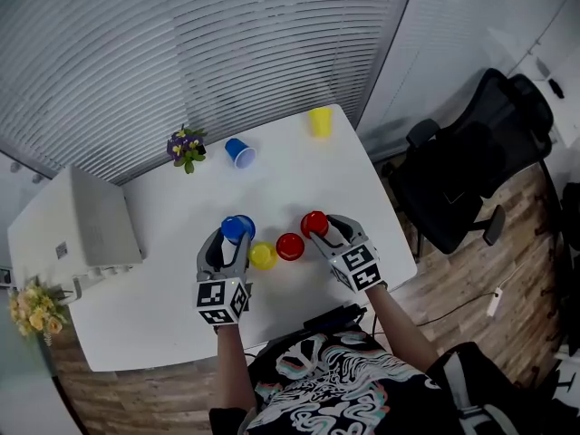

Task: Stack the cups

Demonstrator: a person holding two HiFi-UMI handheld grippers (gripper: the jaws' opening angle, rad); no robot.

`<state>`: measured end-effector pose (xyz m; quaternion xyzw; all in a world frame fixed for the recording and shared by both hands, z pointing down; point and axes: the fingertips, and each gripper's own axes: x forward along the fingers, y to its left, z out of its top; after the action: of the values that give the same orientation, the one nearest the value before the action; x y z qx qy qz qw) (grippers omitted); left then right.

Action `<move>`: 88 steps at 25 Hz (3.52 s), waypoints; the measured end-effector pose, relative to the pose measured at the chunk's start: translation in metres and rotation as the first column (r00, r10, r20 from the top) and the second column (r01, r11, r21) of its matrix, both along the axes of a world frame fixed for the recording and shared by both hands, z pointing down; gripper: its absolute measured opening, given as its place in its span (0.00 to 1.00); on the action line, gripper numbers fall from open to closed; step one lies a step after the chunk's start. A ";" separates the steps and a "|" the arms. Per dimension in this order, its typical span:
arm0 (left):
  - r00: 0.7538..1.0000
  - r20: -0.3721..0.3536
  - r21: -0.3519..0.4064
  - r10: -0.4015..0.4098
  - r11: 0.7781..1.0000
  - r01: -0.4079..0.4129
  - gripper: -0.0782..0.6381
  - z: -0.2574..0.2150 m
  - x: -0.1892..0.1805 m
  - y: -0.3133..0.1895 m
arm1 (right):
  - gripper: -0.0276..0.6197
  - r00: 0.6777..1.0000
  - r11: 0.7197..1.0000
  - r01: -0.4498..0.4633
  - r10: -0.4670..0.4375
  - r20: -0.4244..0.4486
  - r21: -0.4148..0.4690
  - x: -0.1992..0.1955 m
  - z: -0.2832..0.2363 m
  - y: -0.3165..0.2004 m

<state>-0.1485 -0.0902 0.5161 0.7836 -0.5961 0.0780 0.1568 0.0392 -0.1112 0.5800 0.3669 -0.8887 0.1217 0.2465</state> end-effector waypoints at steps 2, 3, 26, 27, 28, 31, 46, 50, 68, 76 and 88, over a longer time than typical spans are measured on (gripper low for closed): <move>1.000 0.001 0.003 0.007 1.000 -0.007 0.42 -0.002 0.003 0.002 | 0.36 1.000 1.000 -0.006 0.006 -0.001 -0.001 0.003 0.001 0.004; 1.000 0.001 0.005 0.011 1.000 -0.011 0.42 -0.002 0.004 0.002 | 0.36 1.000 1.000 -0.009 0.009 0.000 -0.001 0.004 0.001 0.006; 0.999 0.006 0.025 0.036 0.999 -0.036 0.42 -0.010 0.013 0.018 | 0.36 1.000 1.000 -0.009 0.009 -0.011 -0.010 0.006 0.009 0.030; 0.999 0.004 0.028 0.038 0.999 -0.038 0.42 -0.011 0.013 0.017 | 0.36 1.000 1.000 -0.010 0.010 -0.011 -0.009 0.006 0.009 0.030; 0.999 0.004 0.028 0.040 0.999 -0.040 0.42 -0.011 0.013 0.018 | 0.36 1.000 1.000 -0.011 0.011 -0.011 -0.009 0.006 0.009 0.030; 0.999 0.004 0.025 0.044 0.999 -0.044 0.42 -0.010 0.012 0.019 | 0.36 1.000 1.000 -0.015 0.015 -0.007 -0.011 0.006 0.009 0.031; 0.976 -0.022 0.060 0.217 0.975 -0.215 0.42 -0.022 0.041 0.027 | 0.45 0.997 0.999 -0.016 0.019 0.070 -0.050 0.005 0.003 0.039; 0.959 0.018 0.027 0.281 0.959 -0.282 0.42 -0.017 0.055 0.032 | 0.45 0.996 0.999 -0.020 0.024 0.084 -0.046 0.005 -0.001 0.043; 0.918 0.097 -0.064 0.385 0.923 -0.380 0.42 0.001 0.082 0.037 | 0.44 0.995 0.999 -0.024 0.028 0.096 -0.045 0.015 -0.004 0.049; 0.919 0.103 -0.065 0.382 0.924 -0.377 0.43 0.004 0.083 0.037 | 0.43 0.995 0.998 -0.025 0.029 0.098 -0.050 0.019 -0.002 0.048; 0.921 0.077 -0.063 0.381 0.924 -0.377 0.45 0.006 0.083 0.039 | 0.43 0.994 0.999 -0.019 0.024 0.104 -0.049 0.023 -0.003 0.047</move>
<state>-0.0653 -0.0514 0.5223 0.8760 -0.4377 0.1552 0.1306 0.0618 -0.0644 0.5771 0.3634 -0.8933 0.1644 0.2071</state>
